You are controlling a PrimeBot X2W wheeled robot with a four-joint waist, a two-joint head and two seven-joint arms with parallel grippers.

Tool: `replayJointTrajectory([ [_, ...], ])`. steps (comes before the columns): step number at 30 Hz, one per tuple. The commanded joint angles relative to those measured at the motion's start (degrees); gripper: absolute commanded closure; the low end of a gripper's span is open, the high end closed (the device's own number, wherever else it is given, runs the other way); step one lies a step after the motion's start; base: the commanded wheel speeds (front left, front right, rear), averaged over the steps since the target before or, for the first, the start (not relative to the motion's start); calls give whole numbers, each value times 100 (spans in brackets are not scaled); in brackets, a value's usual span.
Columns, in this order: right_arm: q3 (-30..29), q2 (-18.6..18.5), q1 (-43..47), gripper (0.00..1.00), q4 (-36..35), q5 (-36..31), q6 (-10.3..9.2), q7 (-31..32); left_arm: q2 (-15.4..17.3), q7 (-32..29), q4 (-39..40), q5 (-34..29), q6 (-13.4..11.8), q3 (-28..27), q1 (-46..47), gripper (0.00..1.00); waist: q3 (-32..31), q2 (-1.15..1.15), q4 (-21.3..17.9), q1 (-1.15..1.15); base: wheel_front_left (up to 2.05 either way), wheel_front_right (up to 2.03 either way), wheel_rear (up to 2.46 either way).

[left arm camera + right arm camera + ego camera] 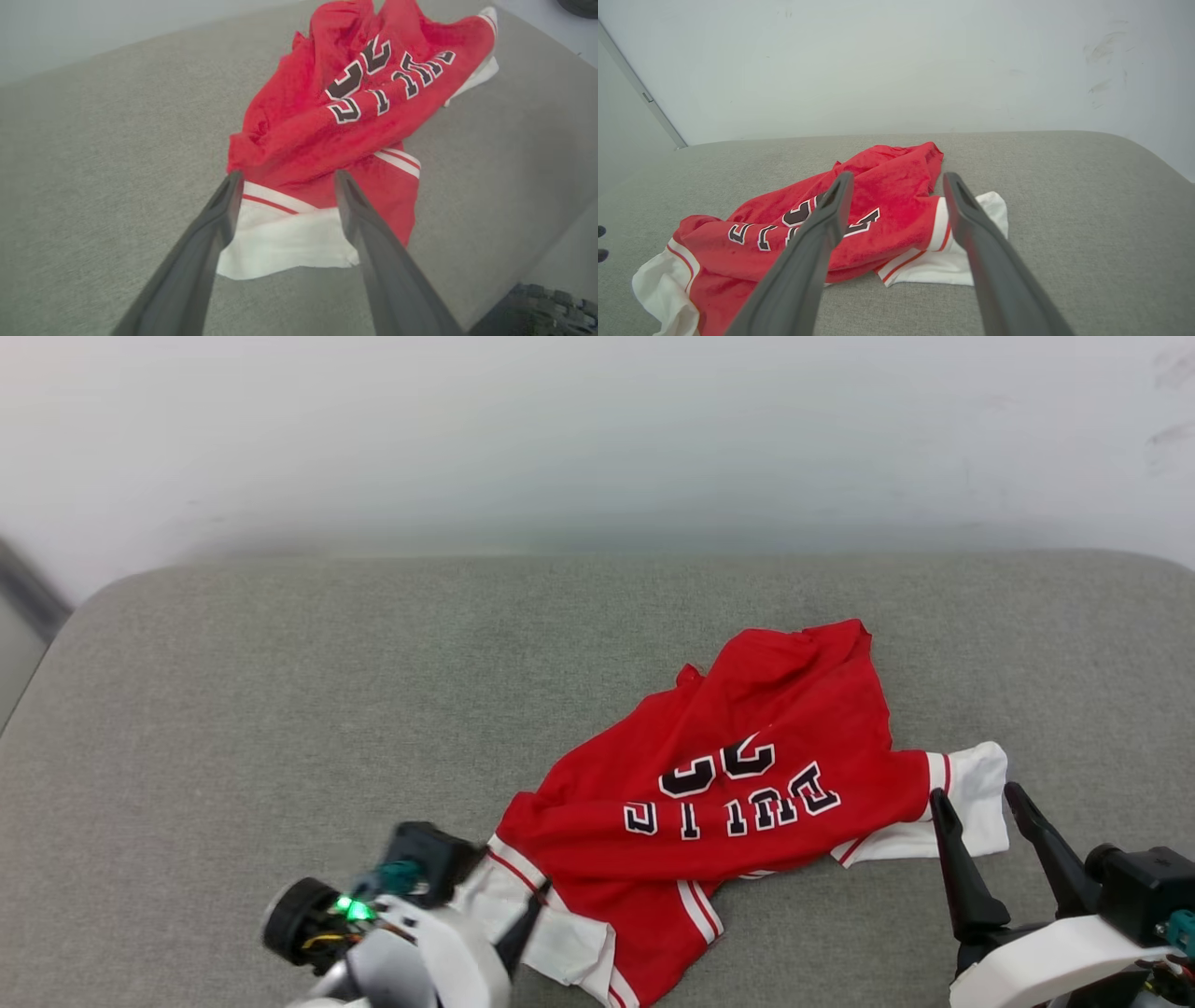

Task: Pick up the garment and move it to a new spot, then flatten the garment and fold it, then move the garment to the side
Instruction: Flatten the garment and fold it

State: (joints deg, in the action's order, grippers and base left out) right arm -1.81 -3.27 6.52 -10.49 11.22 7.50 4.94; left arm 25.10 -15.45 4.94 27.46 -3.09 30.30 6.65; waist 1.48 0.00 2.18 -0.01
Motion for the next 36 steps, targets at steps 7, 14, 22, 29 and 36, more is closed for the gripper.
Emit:
replayJointTrajectory([
  [7,83,44,-118,0,-171,35,-2,18,127,-1351,62,250,626,724,362,0,355,0,-177,1,0,0,0],
  [14,85,46,-322,0,-131,123,-2,-56,76,-1727,-339,362,821,992,636,0,687,0,-330,1,0,0,0],
  [22,73,46,-476,0,-62,180,-1,-119,58,-1851,-917,549,944,1120,873,59,863,0,-404,1,0,0,0],
  [29,-1,47,-445,0,-5,257,-1,-142,140,-1569,-799,468,916,1056,968,100,779,0,-271,1,0,0,0],
  [36,-40,45,-402,0,7,291,-2,-96,663,-1568,-162,152,547,920,641,100,673,0,-52,1,0,0,0],
])
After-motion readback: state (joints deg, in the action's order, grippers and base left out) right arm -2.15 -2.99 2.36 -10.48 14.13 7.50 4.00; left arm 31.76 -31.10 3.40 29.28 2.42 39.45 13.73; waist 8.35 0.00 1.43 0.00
